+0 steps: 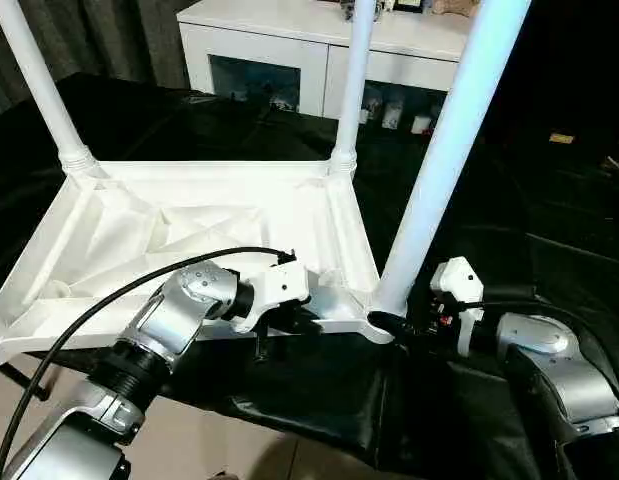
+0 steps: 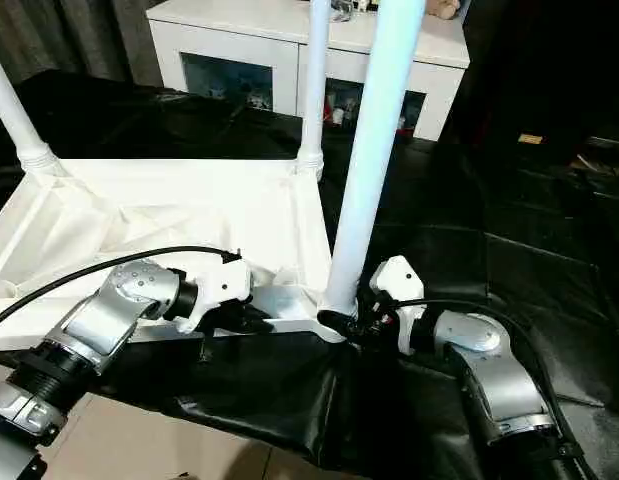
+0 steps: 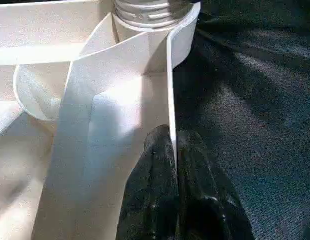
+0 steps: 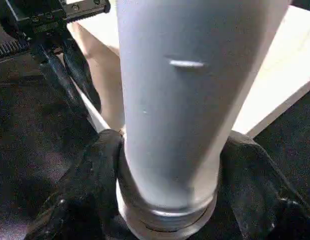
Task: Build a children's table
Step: Rotate leg to tighten
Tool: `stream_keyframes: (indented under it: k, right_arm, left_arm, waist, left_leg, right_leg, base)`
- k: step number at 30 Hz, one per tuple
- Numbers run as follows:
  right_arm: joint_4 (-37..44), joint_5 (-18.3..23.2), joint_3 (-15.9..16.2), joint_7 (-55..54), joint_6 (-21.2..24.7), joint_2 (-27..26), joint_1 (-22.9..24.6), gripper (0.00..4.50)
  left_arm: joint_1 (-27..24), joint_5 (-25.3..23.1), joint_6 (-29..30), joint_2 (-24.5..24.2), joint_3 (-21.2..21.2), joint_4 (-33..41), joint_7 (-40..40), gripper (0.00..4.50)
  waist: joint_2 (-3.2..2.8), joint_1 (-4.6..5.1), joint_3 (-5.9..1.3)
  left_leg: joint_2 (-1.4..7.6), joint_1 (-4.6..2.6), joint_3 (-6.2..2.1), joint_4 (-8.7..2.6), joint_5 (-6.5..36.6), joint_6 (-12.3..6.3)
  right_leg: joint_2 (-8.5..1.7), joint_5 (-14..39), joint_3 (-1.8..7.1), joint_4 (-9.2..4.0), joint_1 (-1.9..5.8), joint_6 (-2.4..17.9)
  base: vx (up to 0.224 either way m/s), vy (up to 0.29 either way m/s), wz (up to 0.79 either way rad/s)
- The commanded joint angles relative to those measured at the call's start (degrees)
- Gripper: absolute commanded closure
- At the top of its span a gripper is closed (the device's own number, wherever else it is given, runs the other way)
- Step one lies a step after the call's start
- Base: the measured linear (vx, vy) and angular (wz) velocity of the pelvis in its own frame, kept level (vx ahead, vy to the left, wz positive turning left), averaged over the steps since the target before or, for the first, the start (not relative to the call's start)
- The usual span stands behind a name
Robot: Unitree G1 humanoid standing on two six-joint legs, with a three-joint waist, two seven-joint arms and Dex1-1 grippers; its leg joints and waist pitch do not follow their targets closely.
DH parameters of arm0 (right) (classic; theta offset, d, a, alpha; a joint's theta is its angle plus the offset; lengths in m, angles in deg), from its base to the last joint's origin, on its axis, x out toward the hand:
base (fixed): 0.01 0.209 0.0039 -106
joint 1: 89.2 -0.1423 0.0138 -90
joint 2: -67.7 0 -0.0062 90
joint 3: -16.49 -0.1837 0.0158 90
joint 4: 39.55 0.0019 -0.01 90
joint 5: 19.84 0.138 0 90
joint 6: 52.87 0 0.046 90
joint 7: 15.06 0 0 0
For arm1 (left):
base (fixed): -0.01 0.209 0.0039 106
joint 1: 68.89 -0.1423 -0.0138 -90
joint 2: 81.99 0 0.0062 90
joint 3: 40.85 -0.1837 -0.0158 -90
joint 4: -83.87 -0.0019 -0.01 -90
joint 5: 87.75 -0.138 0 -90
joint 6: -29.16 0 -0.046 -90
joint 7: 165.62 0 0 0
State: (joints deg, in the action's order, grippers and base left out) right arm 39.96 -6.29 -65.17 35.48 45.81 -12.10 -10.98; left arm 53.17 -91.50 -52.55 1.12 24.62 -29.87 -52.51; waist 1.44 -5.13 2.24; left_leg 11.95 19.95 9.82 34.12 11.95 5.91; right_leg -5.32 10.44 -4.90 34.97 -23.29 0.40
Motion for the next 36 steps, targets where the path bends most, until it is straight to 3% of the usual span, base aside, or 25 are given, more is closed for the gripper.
stream_keyframes:
  k: [1, 3, 5, 8, 14, 19, 20, 21, 23, 25, 31, 36]
  right_arm:
    - [-2.9, -2.4, -0.6, -3.7, 1.7, -0.4, -0.7, 1.86]
    - [-7.0, -4.9, -1.3, -11.9, 3.3, -3.8, -1.9, 1.86]
    - [-9.8, -5.7, -2.4, -18.1, 3.9, -7.0, -3.0, 1.87]
    - [-14.8, -6.0, -5.3, -30.3, 4.3, -13.6, -5.7, 1.87]
    - [-25.9, -6.7, -9.3, -49.2, 3.3, -23.7, -12.2, 1.88]
    - [-25.6, -8.0, -8.2, -48.1, 1.1, -24.6, -13.7, 1.88]
    - [-23.8, -7.0, -9.2, -46.5, -0.9, -24.2, -13.5, 1.53]
    - [-23.3, -6.9, -9.4, -45.9, -1.7, -23.8, -13.5, 1.53]
    - [-22.9, -7.2, -9.5, -45.8, -2.5, -23.3, -13.5, 1.32]
    - [-21.7, -7.6, -9.9, -45.5, -3.7, -22.2, -13.3, 1.08]
    - [-15.8, -8.6, -9.6, -41.0, -4.7, -17.1, -10.3, 0.58]
    - [-10.8, -4.4, -9.8, -30.7, -3.5, -13.5, -7.0, 0.34]
  left_arm:
    - [-0.2, -1.8, -0.4, 0.6, -1.4, 0.2, 1.1, 4.5]
    - [1.2, -4.0, 0.9, 3.4, -0.3, -3.1, 8.8, 4.5]
    - [2.2, -4.4, 2.4, 6.0, 0.7, -5.3, 13.4, 4.5]
    - [4.4, -4.2, 4.6, 11.0, 2.1, -8.6, 20.1, 4.5]
    - [8.7, -5.0, 4.6, 20.1, 3.9, -15.1, 31.6, 4.5]
    - [8.9, -5.6, 3.8, 20.1, 2.6, -14.6, 29.2, 4.5]
    - [8.5, -5.8, 3.4, 18.9, 2.3, -13.9, 28.1, 4.5]
    - [8.4, -6.0, 3.0, 18.3, 2.1, -14.0, 27.9, 4.5]
    - [8.3, -6.3, 2.4, 17.7, 1.9, -14.1, 27.5, 4.5]
    - [7.8, -6.4, 1.5, 16.7, 1.9, -13.9, 26.1, 4.5]
    - [5.9, -6.4, 1.0, 13.4, 1.9, -11.3, 23.5, 4.5]
    - [4.5, -5.8, 0.0, 10.9, 2.2, -9.9, 21.4, 4.5]
  waist:
    - [0.31, 0.08, -2.96]
    - [0.17, 0.28, -2.67]
    - [0.37, 0.47, -2.59]
    - [0.66, 0.93, -2.59]
    - [0.43, 1.82, -2.75]
    - [0.82, 1.7, -2.79]
    - [0.65, 1.53, -2.89]
    - [0.81, 1.48, -2.95]
    - [0.49, 1.45, -3.05]
    - [0.53, 1.45, -3.05]
    - [0.55, 0.98, -3.17]
    - [0.52, 0.49, -3.08]
  left_leg:
    - [1.27, 0.35, 0.14, -4.26, 7.8, -3.9]
    - [1.12, 0.08, 0.18, -4.45, 10.4, -2.46]
    - [0.97, -0.11, -0.03, -4.7, 13.3, -0.92]
    - [0.79, 0.06, -0.33, -4.89, 14.7, 0.1]
    - [0.43, -0.21, -0.44, -4.83, 15.7, 0.62]
    - [0.49, 0.29, -0.34, -4.94, 14.7, -0.76]
    - [0.58, 0.27, -0.27, -4.9, 13.9, -1.27]
    - [0.6, 0.32, -0.22, -4.84, 13.4, -1.46]
    - [0.64, 0.47, -0.19, -4.77, 11.4, -1.84]
    - [0.6, 0.38, 0.03, -4.63, 10.6, -2.29]
    - [0.72, 0.71, 0.14, -4.35, 6.4, -3.5]
    - [0.82, 0.6, 0.28, -4.28, 6.6, -4.67]
  right_leg:
    - [-2.87, 9.7, 2.89, -3.81, 3.21, 11.9]
    - [-2.81, 14.6, 2.8, -4.48, 2.89, 10.9]
    - [-2.88, 21.2, 2.7, -5.2, 2.82, 8.3]
    - [-2.91, 25.1, 2.6, -5.61, 2.84, 6.3]
    - [-2.68, 26.3, 2.61, -5.98, 2.14, 5.3]
    - [-2.54, 21.7, 2.91, -5.58, 2.43, 5.6]
    - [-2.65, 19.4, 3.07, -5.3, 2.52, 6.3]
    - [-2.64, 18.6, 3.11, -5.2, 2.61, 6.5]
    - [-2.56, 14.9, 3.16, -4.74, 2.74, 7.8]
    - [-2.55, 13.1, 3.22, -4.65, 2.8, 9.0]
    - [-2.53, 7.8, 3.26, -3.92, 3.26, 10.5]
    - [-2.52, 7.0, 3.43, -3.8, 3.25, 11.2]
  base:
    - [0.0, 0.0, 0.0]
    - [0.0, 0.0, 0.0]
    - [0.0, 0.0, 0.0]
    - [0.0, 0.0, 0.0]
    - [0.0, 0.0, 0.0]
    - [0.0, 0.0, 0.0]
    - [0.0, 0.0, 0.0]
    - [0.0, 0.0, 0.0]
    - [0.0, 0.0, 0.0]
    - [0.0, 0.0, 0.0]
    - [0.0, 0.0, 0.0]
    - [0.0, 0.0, 0.0]
